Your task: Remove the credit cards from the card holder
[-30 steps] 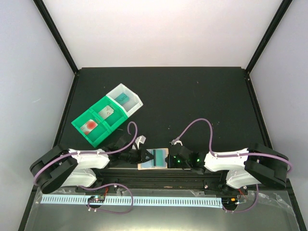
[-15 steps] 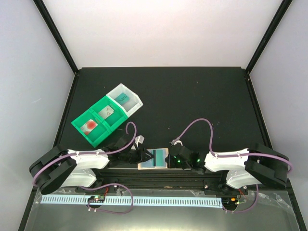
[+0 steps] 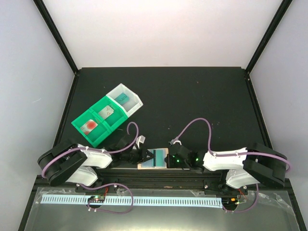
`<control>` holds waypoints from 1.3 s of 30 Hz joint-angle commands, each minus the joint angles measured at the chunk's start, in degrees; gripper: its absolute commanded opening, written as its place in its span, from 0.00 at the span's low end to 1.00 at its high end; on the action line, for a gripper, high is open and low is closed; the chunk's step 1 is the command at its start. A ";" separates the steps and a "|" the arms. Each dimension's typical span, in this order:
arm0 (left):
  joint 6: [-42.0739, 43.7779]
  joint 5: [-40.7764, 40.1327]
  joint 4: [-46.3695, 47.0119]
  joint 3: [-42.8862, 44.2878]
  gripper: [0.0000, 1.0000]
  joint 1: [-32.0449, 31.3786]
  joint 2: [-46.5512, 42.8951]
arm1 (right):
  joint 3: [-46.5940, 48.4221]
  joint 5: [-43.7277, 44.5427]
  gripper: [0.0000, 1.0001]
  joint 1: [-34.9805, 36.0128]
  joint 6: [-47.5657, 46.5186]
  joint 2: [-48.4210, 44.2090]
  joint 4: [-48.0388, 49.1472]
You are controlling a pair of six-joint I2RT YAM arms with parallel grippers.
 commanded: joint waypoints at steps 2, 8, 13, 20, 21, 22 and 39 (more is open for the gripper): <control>-2.96 0.52 6.70 -2.15 0.04 -0.95 0.42 | -0.61 0.23 0.01 0.38 0.85 2.29 0.15; -1.62 -3.18 0.05 -2.08 0.01 -0.77 -3.98 | -0.76 1.33 0.01 0.40 1.74 3.74 -0.43; 0.09 -6.28 -6.67 -1.45 0.01 -0.59 -9.38 | -1.50 2.47 0.01 0.37 3.31 4.48 -0.88; 2.24 -9.97 -17.58 -1.29 0.01 0.95 -17.51 | -2.73 5.28 0.01 0.36 4.22 2.27 -2.80; 2.75 -10.21 -19.32 -0.87 0.02 1.07 -18.60 | -2.85 5.59 0.01 0.32 4.32 1.93 -3.11; 3.46 -10.69 -21.66 -0.08 0.02 1.17 -19.67 | -3.06 6.01 0.01 0.32 4.69 1.55 -3.36; 9.41 -14.82 -39.41 4.31 0.02 2.20 -30.03 | -0.76 11.70 0.03 -0.31 0.77 -8.72 -11.54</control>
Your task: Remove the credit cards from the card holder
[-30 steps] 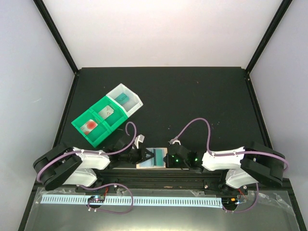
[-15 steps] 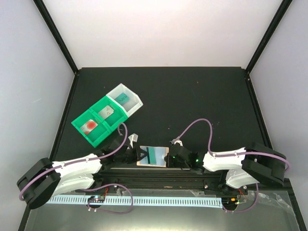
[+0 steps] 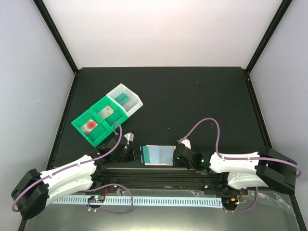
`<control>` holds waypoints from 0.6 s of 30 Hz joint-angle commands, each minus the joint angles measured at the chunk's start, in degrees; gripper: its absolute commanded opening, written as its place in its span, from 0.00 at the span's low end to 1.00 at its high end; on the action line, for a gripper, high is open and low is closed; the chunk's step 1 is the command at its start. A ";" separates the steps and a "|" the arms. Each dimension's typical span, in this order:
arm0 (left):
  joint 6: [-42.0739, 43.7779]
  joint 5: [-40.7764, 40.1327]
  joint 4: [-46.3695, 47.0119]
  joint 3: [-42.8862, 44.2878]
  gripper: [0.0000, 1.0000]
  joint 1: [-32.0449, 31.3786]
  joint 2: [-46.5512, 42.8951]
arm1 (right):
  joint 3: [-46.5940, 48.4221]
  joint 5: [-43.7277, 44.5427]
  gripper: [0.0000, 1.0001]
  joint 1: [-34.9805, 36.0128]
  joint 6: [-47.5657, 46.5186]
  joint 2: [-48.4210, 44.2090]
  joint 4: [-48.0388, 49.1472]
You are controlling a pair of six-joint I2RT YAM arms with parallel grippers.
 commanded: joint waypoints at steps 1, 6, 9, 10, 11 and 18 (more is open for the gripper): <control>2.85 -1.40 -5.38 2.40 0.02 0.64 -1.42 | 1.85 1.42 0.04 -0.32 -3.64 -1.65 -3.17; 4.36 0.03 -6.04 3.03 0.02 0.83 -1.72 | 2.79 -1.47 0.09 -0.35 -4.80 -3.79 -2.16; 6.18 1.00 -7.04 4.33 0.01 0.83 -1.34 | 2.37 -2.34 0.11 -0.24 -4.86 -4.75 -0.73; 6.90 1.20 -7.69 4.99 0.01 0.83 -0.99 | 2.49 -2.50 0.11 -0.29 -4.87 -4.57 -0.41; 7.68 1.34 -8.52 5.71 0.02 0.83 -0.56 | 2.74 -2.67 0.12 -0.30 -5.01 -4.12 -0.27; 10.35 3.47 -9.14 7.21 0.02 0.83 2.72 | 0.94 -1.15 0.12 -0.21 -3.24 -1.04 2.88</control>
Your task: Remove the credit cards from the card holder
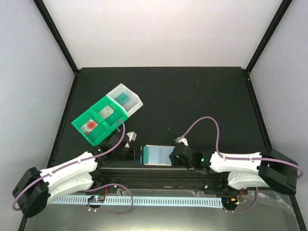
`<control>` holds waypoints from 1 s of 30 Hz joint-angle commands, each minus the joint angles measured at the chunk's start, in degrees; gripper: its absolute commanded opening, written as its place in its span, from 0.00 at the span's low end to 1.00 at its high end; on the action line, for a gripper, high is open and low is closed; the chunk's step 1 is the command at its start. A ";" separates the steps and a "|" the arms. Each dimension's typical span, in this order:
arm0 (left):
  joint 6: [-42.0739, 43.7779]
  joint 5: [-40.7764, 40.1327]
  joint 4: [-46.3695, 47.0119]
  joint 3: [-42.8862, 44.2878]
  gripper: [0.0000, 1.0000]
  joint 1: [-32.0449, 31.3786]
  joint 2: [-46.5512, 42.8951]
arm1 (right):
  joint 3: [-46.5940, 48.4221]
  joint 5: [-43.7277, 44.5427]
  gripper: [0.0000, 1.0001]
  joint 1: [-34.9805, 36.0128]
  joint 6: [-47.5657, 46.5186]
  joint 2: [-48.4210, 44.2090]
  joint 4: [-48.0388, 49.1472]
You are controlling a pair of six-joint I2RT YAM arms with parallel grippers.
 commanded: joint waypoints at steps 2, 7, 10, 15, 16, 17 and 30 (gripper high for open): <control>3.37 1.70 -2.62 2.55 0.02 0.30 2.29 | -1.16 1.72 0.12 -0.18 0.84 1.00 3.59; 3.38 3.28 -0.85 2.29 0.02 0.30 4.55 | -0.64 1.58 0.12 -0.21 0.50 3.62 4.28; 2.81 4.02 0.81 2.21 0.02 0.30 5.95 | -0.64 1.19 0.12 -0.15 0.66 5.34 5.36; 2.21 4.16 2.96 1.90 0.02 0.30 7.60 | -1.12 1.06 0.12 -0.23 0.60 6.64 6.67; 1.99 4.59 3.95 1.60 0.02 0.30 7.80 | -1.28 1.07 0.12 -0.22 0.55 6.78 6.94; 1.51 5.43 5.26 1.25 0.02 0.30 8.00 | -1.42 1.07 0.12 -0.15 0.61 6.82 7.10; 2.68 6.12 5.55 1.26 0.02 0.39 1.43 | 0.85 2.89 0.15 -0.24 -8.26 -4.53 0.19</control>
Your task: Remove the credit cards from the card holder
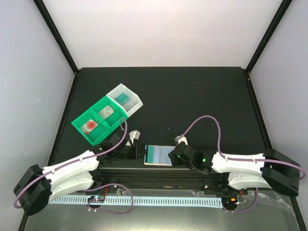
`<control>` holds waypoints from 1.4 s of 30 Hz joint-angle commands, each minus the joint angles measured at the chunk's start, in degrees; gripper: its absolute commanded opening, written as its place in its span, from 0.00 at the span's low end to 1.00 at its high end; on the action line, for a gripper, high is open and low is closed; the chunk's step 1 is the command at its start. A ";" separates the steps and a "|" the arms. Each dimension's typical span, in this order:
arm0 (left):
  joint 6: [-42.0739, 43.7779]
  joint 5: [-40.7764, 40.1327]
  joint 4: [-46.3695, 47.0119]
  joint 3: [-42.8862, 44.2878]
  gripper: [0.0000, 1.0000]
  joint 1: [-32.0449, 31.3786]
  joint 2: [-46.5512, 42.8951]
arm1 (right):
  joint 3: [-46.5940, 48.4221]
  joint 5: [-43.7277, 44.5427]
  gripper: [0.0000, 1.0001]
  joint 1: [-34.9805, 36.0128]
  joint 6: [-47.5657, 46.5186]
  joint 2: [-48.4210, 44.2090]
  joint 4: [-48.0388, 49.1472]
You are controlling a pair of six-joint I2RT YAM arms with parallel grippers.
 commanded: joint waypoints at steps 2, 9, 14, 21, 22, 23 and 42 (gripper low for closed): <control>1.37 0.00 -1.41 0.97 0.02 0.40 -4.19 | 1.13 -0.08 0.17 -0.23 -10.11 -8.32 -0.38; -0.68 1.04 -1.91 1.18 0.02 0.49 -9.07 | 6.27 -3.29 0.28 -0.16 -29.58 -9.92 0.38; -7.75 1.70 0.05 0.80 0.02 0.80 -12.57 | 3.53 -7.49 0.33 0.33 -43.04 -12.36 9.43; -19.57 -2.34 1.86 -2.59 0.02 1.63 -20.63 | -1.43 -13.52 0.35 0.43 -60.14 -18.72 20.53; -22.15 -3.08 2.42 -3.51 0.02 1.64 -22.16 | -2.10 -14.72 0.36 0.32 -62.26 -19.55 21.95; -24.36 -3.57 2.88 -4.39 0.02 1.68 -23.76 | -2.69 -16.44 0.37 0.38 -64.81 -20.05 23.36; -37.53 -2.09 -1.18 -2.67 0.02 1.73 -35.67 | 2.59 -16.20 0.51 0.92 -91.81 -11.49 24.92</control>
